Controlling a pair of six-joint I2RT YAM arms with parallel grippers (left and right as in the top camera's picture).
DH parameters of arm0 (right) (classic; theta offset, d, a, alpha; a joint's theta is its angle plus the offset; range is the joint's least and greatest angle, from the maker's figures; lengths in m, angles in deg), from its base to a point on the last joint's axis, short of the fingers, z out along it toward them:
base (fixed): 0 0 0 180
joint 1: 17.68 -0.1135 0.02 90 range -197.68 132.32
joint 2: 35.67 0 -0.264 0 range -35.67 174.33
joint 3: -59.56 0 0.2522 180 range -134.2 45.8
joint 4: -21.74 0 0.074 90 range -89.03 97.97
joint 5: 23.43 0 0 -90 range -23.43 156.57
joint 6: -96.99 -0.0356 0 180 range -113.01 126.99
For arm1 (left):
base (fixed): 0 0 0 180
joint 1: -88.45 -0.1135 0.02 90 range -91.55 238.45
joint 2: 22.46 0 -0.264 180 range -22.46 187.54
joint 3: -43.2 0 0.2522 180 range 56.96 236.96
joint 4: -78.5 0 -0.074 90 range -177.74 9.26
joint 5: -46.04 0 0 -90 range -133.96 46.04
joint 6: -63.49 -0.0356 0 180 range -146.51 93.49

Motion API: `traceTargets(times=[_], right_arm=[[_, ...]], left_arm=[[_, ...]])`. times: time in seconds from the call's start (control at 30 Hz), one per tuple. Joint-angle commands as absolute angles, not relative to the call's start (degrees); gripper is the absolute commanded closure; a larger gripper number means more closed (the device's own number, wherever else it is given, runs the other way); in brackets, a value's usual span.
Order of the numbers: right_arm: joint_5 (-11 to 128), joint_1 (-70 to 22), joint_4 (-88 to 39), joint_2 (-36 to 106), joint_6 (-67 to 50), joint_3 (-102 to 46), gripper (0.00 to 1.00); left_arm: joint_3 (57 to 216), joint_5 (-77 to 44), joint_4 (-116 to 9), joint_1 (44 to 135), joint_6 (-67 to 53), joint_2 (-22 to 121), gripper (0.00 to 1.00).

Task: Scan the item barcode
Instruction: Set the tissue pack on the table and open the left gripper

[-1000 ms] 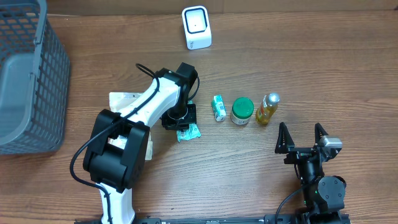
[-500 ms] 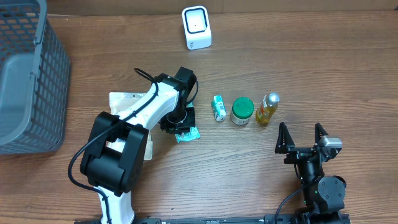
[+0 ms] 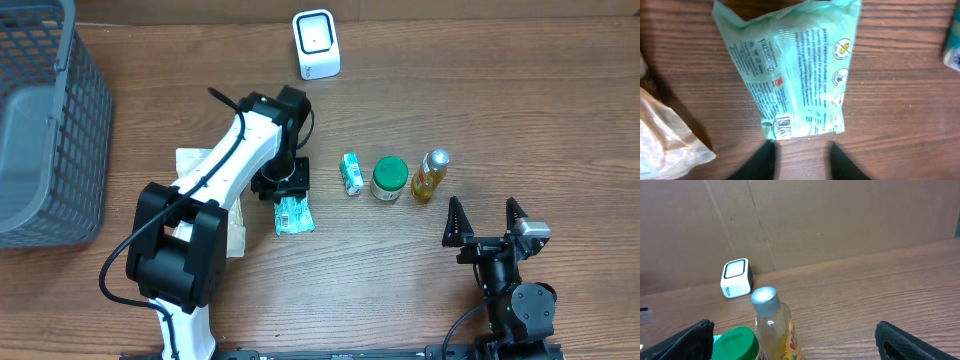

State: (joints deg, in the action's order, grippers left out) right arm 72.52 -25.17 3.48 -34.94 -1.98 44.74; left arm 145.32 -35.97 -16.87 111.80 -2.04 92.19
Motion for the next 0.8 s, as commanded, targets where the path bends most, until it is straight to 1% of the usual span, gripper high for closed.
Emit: traceTargets(times=[0.0,0.03,0.1,0.2,0.27,0.47,0.67,0.77], right_arm=[[72.4,-25.1,3.8,-35.5,-1.7,45.4,0.00],[72.4,-25.1,3.7,-35.5,-1.7,45.4,0.00],[72.4,-25.1,3.7,-35.5,-1.7,45.4,0.00],[72.4,-25.1,3.7,-35.5,-1.7,45.4,0.00],[72.4,-25.1,3.8,-35.5,-1.7,45.4,0.00],[72.4,-25.1,3.7,-35.5,-1.7,45.4,0.00],[72.4,-25.1,3.7,-35.5,-1.7,45.4,0.00],[72.4,-25.1,3.8,-35.5,-1.7,45.4,0.00]], left_arm=[[145.8,-34.9,-14.8,111.9,-3.6,92.5,0.91],[145.5,-34.9,-14.2,112.0,-3.6,92.5,0.93],[144.8,-34.9,-13.3,112.2,-3.6,92.5,0.93],[143.1,-35.0,-13.1,112.7,-3.6,92.5,0.87],[141.8,-35.6,-13.7,112.9,-3.6,92.5,0.87],[137.7,-35.5,-18.3,112.9,-3.2,92.5,0.89],[133.9,-35.6,-25.0,112.9,-3.1,92.5,0.88],[132.7,-35.9,-26.3,112.9,-3.1,92.5,0.87]])
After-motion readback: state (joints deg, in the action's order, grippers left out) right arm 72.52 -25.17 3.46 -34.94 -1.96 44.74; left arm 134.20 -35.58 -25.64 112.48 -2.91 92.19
